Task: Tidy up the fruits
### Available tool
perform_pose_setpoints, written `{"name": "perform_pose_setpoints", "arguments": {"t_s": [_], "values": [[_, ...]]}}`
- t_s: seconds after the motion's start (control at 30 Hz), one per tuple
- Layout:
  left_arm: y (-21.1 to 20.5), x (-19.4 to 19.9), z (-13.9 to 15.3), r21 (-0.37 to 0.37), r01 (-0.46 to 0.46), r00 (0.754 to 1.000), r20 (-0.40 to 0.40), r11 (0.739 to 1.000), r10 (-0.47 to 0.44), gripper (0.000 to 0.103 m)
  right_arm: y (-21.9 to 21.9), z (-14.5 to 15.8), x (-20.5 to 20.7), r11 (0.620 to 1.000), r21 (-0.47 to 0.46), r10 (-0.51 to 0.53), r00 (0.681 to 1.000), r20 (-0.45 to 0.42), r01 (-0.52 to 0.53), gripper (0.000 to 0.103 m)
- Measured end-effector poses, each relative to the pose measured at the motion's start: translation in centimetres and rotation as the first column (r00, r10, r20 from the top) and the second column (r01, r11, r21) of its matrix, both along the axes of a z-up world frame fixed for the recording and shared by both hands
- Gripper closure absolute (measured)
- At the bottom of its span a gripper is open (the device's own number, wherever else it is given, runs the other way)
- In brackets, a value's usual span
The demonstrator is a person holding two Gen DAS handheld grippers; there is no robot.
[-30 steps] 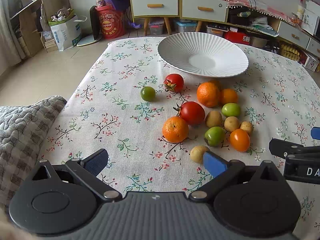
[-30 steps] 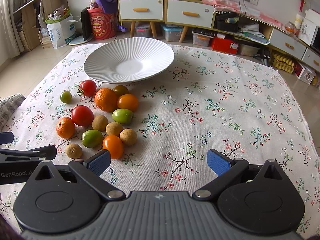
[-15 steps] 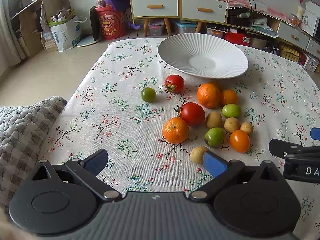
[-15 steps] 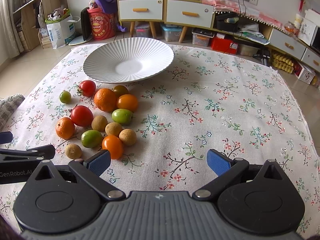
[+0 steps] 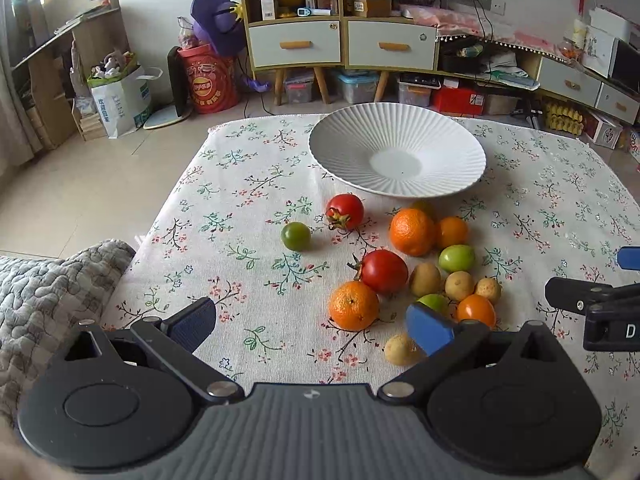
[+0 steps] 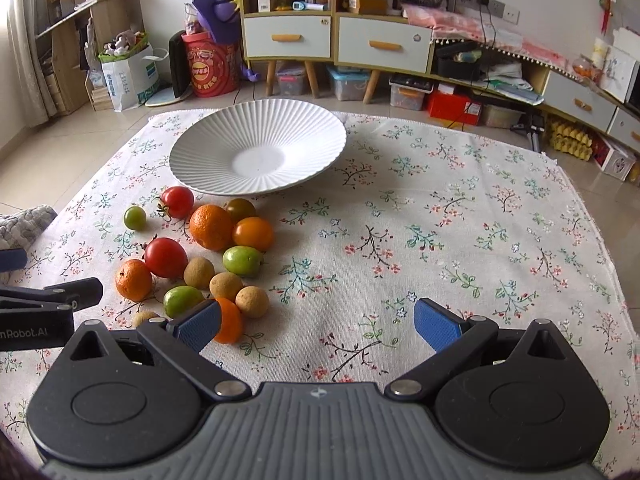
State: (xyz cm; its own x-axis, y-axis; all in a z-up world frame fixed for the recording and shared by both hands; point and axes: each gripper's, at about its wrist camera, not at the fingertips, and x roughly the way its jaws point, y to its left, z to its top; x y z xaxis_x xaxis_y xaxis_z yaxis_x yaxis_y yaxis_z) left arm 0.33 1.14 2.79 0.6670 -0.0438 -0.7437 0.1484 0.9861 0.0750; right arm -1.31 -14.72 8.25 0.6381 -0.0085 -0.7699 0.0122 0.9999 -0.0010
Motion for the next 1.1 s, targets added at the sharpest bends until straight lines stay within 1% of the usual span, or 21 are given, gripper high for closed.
{"name": "perform_pose_setpoints", "arguments": {"t_s": [0.07,0.13,0.2,0.37,0.47,0.53,0.57,0.6,0.63,0.67,0.7,0.73,0.77,0.83,0.87,0.9,0.93,1.03,1.1], "values": [[0.1,0.6,0.1,-0.022,0.027,0.999,-0.030,0.999,-0.028,0.004,-0.1,0.2,0.5,1.000,0.022,0.022,1.000,-0.019,-0.022,0.001],[0.2,1.4,0.1,-0.061,0.062,0.995,-0.070,0.996,-0.066,0.004,-0.3,0.3,1.1,0.997,0.058,0.052,0.998,-0.042,-0.050,0.001],[0.2,2.1,0.1,-0.086,0.100,0.990,-0.091,0.991,-0.108,0.004,-0.3,0.5,1.7,0.993,0.085,0.089,0.995,-0.054,-0.084,0.001],[0.0,3.4,0.4,-0.035,0.138,0.987,-0.074,0.990,-0.140,0.004,-0.5,0.9,3.5,0.985,0.119,0.132,0.989,-0.067,-0.124,0.001],[0.4,4.1,0.3,-0.045,0.166,0.983,-0.073,0.985,-0.169,0.005,-0.6,0.6,4.5,0.974,0.186,0.146,0.984,-0.098,-0.127,0.001],[0.8,4.4,-0.2,-0.063,0.179,0.980,-0.076,0.982,-0.183,0.006,-0.8,0.3,5.1,0.964,0.239,0.149,0.983,-0.108,-0.120,0.002],[1.0,4.4,-0.5,-0.085,0.188,0.977,-0.082,0.978,-0.195,0.007,-0.9,0.1,5.3,0.957,0.264,0.151,0.982,-0.113,-0.117,0.002],[1.2,4.6,-0.9,-0.112,0.197,0.974,-0.093,0.974,-0.208,0.010,-1.0,-0.2,5.4,0.947,0.300,0.158,0.981,-0.110,-0.118,0.005],[1.4,4.7,-1.2,-0.136,0.201,0.970,-0.112,0.970,-0.216,0.017,-1.0,-0.4,5.6,0.937,0.328,0.164,0.980,-0.113,-0.119,0.009],[1.5,4.9,-1.5,-0.156,0.205,0.965,-0.132,0.966,-0.226,0.020,-0.9,-0.7,6.0,0.929,0.350,0.172,0.977,-0.128,-0.117,0.012],[1.6,5.0,-1.7,-0.175,0.215,0.959,-0.151,0.961,-0.241,0.025,-0.7,-0.8,6.4,0.920,0.375,0.184,0.972,-0.149,-0.117,0.018],[1.5,5.0,-1.9,-0.183,0.223,0.954,-0.158,0.957,-0.253,0.027,-0.6,-0.9,6.7,0.911,0.396,0.195,0.968,-0.161,-0.118,0.023],[1.6,4.9,-2.0,-0.186,0.234,0.951,-0.161,0.954,-0.264,0.027,-0.4,-1.0,7.0,0.902,0.417,0.201,0.965,-0.166,-0.117,0.025],[1.5,4.8,-2.2,-0.183,0.257,0.944,-0.165,0.949,-0.287,0.032,-0.3,-1.0,7.5,0.887,0.449,0.201,0.965,-0.169,-0.106,0.035],[1.4,4.8,-2.3,-0.181,0.268,0.940,-0.167,0.946,-0.298,0.034,-0.2,-1.1,7.8,0.879,0.468,0.200,0.964,-0.175,-0.097,0.038],[1.3,4.8,-2.5,-0.179,0.278,0.936,-0.171,0.944,-0.308,0.037,-0.2,-1.2,8.1,0.873,0.480,0.195,0.964,-0.182,-0.086,0.044],[1.3,4.9,-2.8,-0.176,0.286,0.932,-0.178,0.942,-0.316,0.041,-0.1,-1.4,8.4,0.868,0.490,0.190,0.964,-0.189,-0.075,0.047],[1.2,5.0,-3.6,-0.167,0.295,0.925,-0.195,0.941,-0.325,0.050,0.3,-2.0,9.3,0.862,0.505,0.171,0.963,-0.207,-0.045,0.053],[1.3,5.2,-4.0,-0.161,0.296,0.926,-0.196,0.942,-0.324,0.055,0.7,-2.3,9.8,0.868,0.495,0.155,0.964,-0.214,-0.030,0.055]]}}
